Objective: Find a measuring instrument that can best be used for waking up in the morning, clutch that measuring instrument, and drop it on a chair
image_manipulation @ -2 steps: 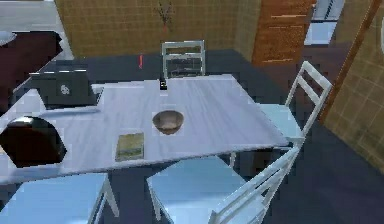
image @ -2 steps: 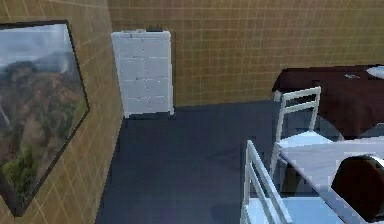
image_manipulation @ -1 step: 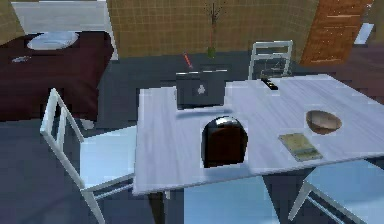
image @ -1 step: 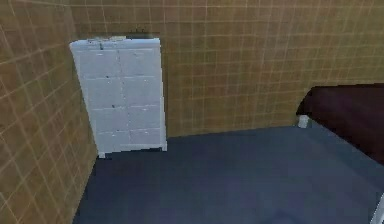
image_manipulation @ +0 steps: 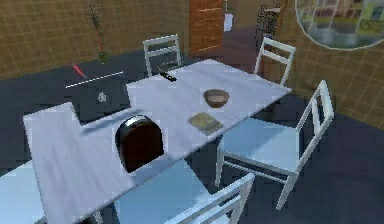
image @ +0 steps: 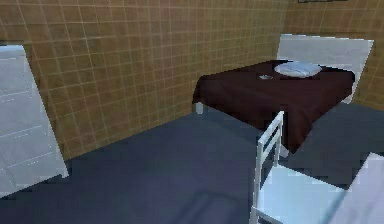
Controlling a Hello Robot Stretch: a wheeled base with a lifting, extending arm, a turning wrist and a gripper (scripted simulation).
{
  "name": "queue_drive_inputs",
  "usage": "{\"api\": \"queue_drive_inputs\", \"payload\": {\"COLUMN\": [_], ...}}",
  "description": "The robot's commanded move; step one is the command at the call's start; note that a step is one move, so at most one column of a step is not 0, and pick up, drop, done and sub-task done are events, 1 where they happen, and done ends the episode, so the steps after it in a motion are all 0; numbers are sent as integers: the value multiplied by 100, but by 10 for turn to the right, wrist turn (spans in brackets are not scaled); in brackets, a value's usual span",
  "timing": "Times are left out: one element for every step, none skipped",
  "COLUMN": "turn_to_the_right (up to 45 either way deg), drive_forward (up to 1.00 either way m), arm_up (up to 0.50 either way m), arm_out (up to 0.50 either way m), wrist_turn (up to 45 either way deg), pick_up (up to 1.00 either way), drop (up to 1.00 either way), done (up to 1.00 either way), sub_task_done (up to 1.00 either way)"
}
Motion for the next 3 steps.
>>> {"api": "queue_drive_inputs", "payload": {"turn_to_the_right": [0, 90, 0], "drive_forward": [40, 0, 0], "arm_up": [0, 0, 50], "arm_out": [0, 0, 0], "wrist_turn": [0, 0, 0], "pick_up": [0, 0, 0], "drop": [0, 0, 0], "done": [0, 0, 0], "sub_task_done": [0, 0, 0]}}
